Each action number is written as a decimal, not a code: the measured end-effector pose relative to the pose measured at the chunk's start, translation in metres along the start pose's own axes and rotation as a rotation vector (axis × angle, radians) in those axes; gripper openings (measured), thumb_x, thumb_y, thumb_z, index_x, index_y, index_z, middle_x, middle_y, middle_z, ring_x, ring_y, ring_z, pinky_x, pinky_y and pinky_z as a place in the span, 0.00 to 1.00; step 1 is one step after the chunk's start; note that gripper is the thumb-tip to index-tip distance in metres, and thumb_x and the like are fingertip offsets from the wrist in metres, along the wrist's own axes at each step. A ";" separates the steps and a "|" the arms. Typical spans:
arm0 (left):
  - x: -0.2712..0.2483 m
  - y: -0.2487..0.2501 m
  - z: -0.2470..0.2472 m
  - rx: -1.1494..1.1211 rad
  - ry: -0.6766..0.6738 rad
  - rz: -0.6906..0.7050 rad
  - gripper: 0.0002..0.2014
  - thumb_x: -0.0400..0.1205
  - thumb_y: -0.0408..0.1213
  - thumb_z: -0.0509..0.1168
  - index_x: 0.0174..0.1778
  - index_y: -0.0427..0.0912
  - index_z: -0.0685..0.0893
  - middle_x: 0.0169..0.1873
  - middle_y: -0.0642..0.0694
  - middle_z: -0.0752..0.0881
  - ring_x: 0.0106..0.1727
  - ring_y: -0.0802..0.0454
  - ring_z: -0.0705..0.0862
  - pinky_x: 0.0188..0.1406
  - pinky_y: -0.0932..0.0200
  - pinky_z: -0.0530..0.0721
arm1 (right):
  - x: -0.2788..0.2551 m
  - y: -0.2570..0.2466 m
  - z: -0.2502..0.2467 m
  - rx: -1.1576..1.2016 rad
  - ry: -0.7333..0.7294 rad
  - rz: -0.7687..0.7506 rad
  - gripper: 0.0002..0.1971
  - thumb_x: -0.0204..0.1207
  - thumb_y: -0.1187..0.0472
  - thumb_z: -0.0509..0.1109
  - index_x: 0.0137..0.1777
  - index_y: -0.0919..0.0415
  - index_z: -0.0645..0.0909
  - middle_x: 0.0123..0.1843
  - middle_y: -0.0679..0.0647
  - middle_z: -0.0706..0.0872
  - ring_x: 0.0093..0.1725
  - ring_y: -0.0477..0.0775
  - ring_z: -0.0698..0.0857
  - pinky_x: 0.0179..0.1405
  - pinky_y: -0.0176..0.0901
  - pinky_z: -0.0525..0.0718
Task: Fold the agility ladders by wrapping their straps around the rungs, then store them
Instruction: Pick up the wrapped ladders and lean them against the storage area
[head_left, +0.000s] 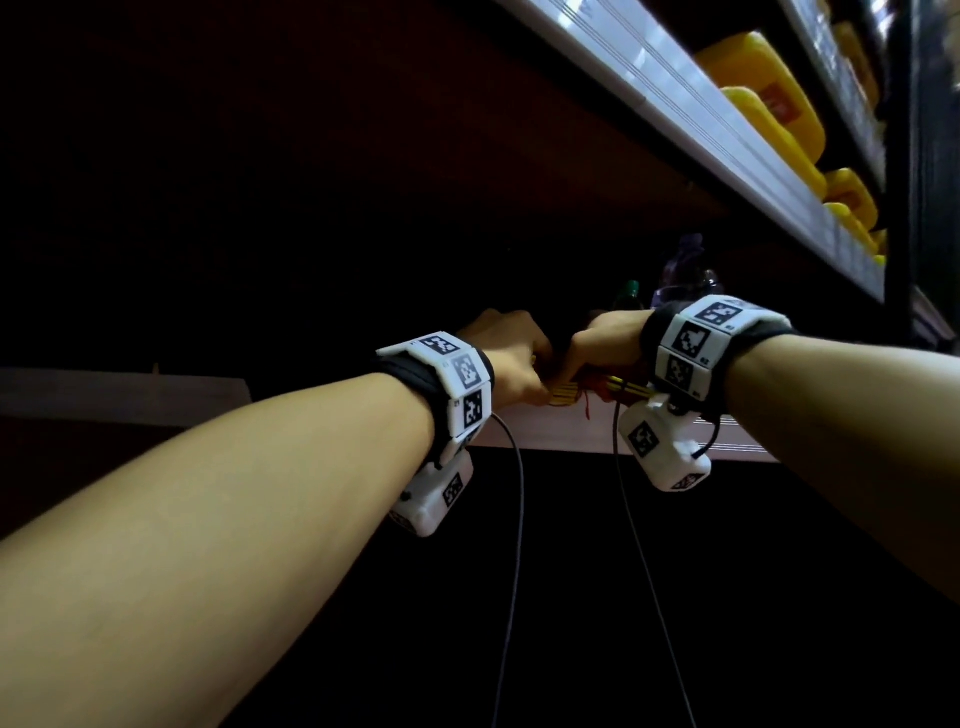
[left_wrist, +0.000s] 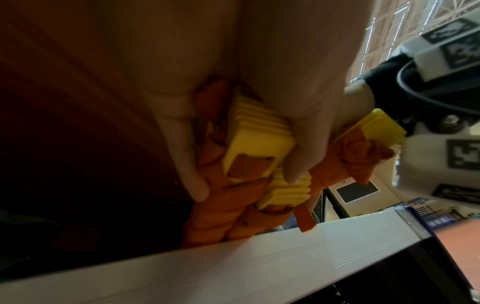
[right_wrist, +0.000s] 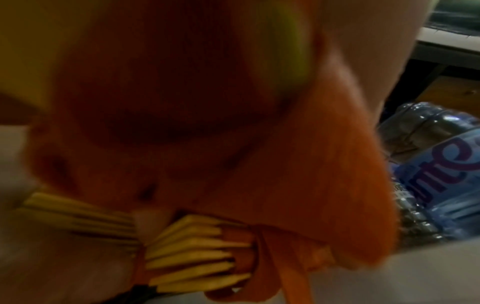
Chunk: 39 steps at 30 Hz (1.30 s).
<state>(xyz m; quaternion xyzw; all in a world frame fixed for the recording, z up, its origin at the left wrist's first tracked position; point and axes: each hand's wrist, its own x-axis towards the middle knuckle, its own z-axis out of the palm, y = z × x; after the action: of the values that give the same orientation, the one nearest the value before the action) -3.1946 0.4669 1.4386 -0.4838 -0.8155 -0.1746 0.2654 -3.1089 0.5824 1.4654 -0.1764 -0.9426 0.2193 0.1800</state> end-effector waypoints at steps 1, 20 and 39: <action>0.002 0.000 0.003 -0.011 0.011 -0.008 0.12 0.74 0.41 0.77 0.53 0.48 0.92 0.48 0.47 0.90 0.49 0.46 0.88 0.45 0.55 0.86 | 0.002 0.002 0.000 -0.001 0.005 -0.001 0.13 0.78 0.64 0.74 0.32 0.64 0.80 0.20 0.53 0.80 0.12 0.44 0.76 0.12 0.28 0.70; 0.035 -0.001 0.030 -0.057 0.032 -0.040 0.17 0.77 0.42 0.77 0.63 0.53 0.88 0.60 0.47 0.88 0.62 0.43 0.85 0.52 0.57 0.79 | 0.024 0.023 0.003 0.009 0.083 -0.025 0.14 0.79 0.65 0.72 0.31 0.61 0.77 0.19 0.52 0.77 0.12 0.45 0.75 0.11 0.29 0.70; 0.036 -0.001 0.037 -0.064 0.038 -0.033 0.16 0.76 0.60 0.74 0.56 0.58 0.89 0.54 0.51 0.89 0.54 0.46 0.87 0.50 0.57 0.84 | 0.019 0.037 -0.001 -0.267 -0.040 -0.013 0.06 0.66 0.71 0.78 0.39 0.68 0.83 0.32 0.59 0.83 0.26 0.53 0.79 0.20 0.35 0.76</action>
<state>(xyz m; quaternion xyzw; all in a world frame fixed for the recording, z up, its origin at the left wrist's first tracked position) -3.2194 0.5122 1.4306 -0.4750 -0.8122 -0.2142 0.2624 -3.1153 0.6222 1.4538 -0.1883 -0.9679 0.0943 0.1372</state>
